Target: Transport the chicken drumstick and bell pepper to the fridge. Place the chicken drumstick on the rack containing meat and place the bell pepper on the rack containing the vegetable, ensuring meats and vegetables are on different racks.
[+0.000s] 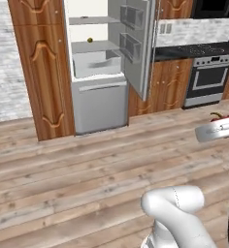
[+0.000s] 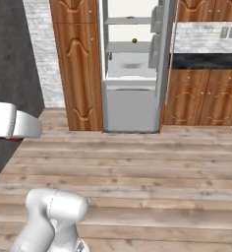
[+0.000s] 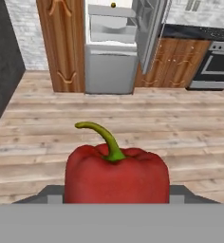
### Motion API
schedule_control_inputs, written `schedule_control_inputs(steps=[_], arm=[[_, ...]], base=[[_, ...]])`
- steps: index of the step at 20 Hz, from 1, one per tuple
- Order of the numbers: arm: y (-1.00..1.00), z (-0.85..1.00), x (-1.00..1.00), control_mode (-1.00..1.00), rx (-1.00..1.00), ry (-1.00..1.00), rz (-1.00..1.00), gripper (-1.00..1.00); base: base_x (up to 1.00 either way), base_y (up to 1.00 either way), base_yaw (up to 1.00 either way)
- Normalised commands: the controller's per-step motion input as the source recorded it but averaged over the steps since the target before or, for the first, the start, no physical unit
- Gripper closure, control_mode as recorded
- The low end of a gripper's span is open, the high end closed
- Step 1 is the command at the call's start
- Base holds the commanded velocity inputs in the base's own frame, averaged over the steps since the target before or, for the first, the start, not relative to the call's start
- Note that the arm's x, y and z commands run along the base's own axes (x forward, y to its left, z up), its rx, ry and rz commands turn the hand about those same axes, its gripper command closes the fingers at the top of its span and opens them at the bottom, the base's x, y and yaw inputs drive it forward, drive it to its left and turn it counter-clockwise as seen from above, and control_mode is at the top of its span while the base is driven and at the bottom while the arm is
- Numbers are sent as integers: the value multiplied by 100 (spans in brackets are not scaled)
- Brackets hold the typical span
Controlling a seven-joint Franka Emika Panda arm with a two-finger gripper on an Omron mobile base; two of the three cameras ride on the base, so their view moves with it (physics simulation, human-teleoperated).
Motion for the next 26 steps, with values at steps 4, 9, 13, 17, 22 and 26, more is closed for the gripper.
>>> schedule_control_inputs(steps=[4, 9, 13, 17, 22, 26], arm=[[0, 0, 0, 100, 0, 0, 0, 100], [0, 0, 0, 100, 0, 0, 0, 100], [0, 0, 0, 100, 0, 0, 0, 100], [0, 0, 0, 100, 0, 0, 0, 100], [0, 0, 0, 100, 0, 0, 0, 100], [0, 0, 0, 100, 0, 0, 0, 100]], base=[[100, 7, -7], [100, 11, -7], [100, 3, -6], [100, 2, -6], [100, 8, -3], [100, 0, -3]])
